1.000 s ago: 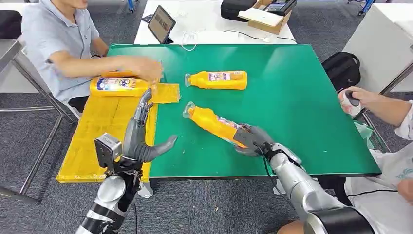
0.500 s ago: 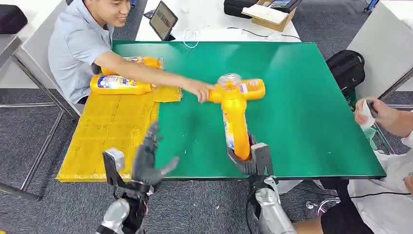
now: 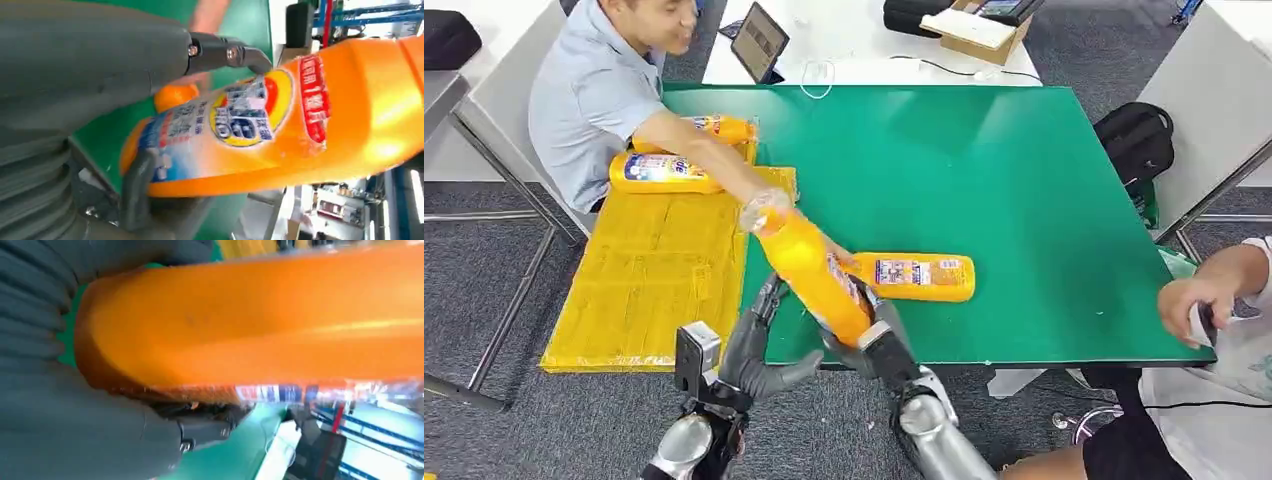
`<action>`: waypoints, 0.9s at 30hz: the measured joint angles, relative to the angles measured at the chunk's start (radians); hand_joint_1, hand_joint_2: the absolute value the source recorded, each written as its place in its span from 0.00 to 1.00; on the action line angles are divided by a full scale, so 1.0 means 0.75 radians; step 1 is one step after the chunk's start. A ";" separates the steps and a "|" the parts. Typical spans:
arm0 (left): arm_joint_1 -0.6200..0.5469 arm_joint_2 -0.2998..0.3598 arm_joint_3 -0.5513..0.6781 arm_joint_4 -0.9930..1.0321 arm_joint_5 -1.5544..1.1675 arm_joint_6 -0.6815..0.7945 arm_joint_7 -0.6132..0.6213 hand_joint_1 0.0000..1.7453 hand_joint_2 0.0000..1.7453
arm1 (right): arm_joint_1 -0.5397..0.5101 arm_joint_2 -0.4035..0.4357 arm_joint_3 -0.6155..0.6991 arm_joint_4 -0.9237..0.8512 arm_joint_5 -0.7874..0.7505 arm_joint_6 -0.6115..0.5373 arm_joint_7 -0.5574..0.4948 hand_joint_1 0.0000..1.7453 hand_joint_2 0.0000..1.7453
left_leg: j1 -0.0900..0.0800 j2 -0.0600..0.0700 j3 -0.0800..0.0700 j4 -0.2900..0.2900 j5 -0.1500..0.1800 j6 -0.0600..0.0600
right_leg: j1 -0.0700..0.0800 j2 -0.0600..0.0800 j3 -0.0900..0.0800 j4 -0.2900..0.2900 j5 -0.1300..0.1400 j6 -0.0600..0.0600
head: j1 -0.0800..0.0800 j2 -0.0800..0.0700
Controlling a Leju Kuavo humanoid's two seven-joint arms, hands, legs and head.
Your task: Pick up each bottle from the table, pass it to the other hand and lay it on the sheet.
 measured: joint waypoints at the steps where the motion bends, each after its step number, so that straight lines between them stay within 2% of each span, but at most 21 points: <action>1: -0.004 -0.001 0.001 -0.001 0.006 0.002 0.001 0.00 1.00 | -0.009 0.002 0.021 0.016 0.008 -0.010 -0.002 1.00 1.00 | 0.000 0.000 0.000 0.000 0.000 0.000 | 0.000 0.000 0.000 0.000 0.000 0.000 | 0.001 0.000; 5: -0.018 -0.005 0.002 -0.001 0.018 0.007 0.000 0.00 1.00 | -0.027 0.011 0.083 0.066 0.024 -0.029 -0.006 1.00 1.00 | -0.001 -0.001 0.000 0.000 0.000 0.000 | -0.001 0.000 0.000 0.000 0.000 0.000 | 0.001 0.000; 12: -0.041 -0.012 0.005 0.001 0.124 -0.012 0.011 0.00 1.00 | -0.050 0.021 0.222 0.103 0.064 -0.149 -0.008 1.00 1.00 | -0.001 0.000 0.000 0.000 0.000 0.000 | 0.000 0.000 0.000 0.000 0.000 0.000 | 0.000 0.000; 21: -0.045 -0.015 0.008 0.002 0.154 -0.035 0.020 0.00 1.00 | -0.064 0.021 0.266 0.118 0.059 -0.168 -0.007 1.00 1.00 | -0.001 0.000 0.000 0.000 0.000 0.000 | 0.000 0.000 -0.001 0.000 0.000 0.000 | 0.000 0.000; 27: -0.094 -0.015 0.001 0.050 0.254 -0.130 0.094 0.00 1.00 | -0.099 0.012 0.353 0.155 0.064 -0.316 -0.003 1.00 1.00 | -0.001 0.000 0.000 0.000 0.000 0.000 | 0.000 0.000 0.000 0.000 0.000 0.000 | 0.000 0.000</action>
